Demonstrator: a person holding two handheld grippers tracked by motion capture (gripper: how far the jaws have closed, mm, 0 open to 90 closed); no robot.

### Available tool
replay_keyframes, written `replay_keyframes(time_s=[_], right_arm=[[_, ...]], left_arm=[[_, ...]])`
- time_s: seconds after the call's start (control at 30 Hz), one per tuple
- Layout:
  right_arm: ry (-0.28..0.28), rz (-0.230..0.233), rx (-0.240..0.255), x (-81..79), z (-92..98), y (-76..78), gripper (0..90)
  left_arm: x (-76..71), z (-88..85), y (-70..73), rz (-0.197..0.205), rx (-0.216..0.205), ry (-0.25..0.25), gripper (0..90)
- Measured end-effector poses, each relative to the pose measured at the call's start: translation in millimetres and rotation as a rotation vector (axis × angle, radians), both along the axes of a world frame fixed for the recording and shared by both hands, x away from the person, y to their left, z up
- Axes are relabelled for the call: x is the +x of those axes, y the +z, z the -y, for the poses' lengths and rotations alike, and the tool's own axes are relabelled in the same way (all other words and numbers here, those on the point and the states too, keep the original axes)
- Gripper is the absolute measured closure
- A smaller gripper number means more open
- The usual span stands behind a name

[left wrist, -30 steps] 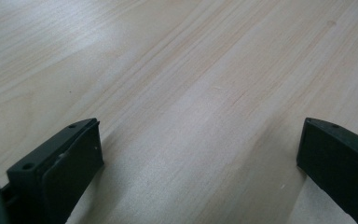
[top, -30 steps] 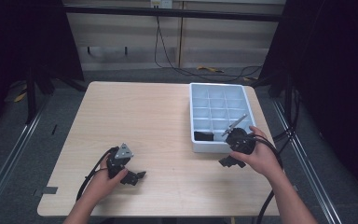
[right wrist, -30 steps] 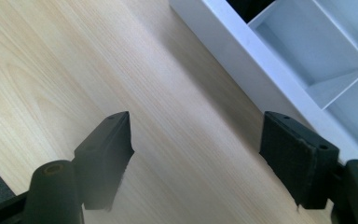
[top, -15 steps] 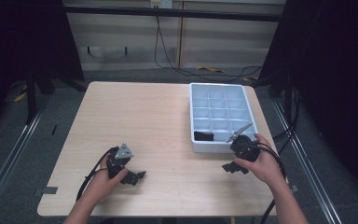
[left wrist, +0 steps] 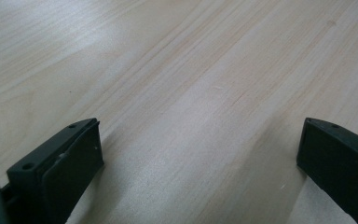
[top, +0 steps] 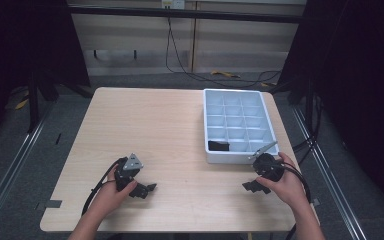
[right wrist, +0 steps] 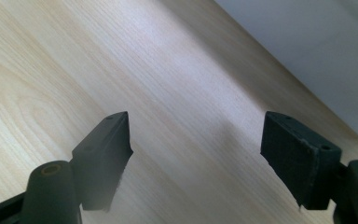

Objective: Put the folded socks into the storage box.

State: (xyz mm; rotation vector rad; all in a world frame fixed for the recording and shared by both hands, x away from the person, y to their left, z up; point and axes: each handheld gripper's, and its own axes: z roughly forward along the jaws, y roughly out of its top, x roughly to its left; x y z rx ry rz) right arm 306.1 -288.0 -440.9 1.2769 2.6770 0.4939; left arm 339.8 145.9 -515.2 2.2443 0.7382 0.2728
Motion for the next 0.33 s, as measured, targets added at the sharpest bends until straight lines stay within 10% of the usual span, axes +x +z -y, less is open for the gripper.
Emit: replay_keyframes(time_s=[0.33], right_arm=[[0.002, 0.036, 0.018, -12.4, 11.0, -9.6, 23.8]], left_arm=[[0.0, 0.0, 0.0, -0.001, 0.000, 0.000, 0.0]])
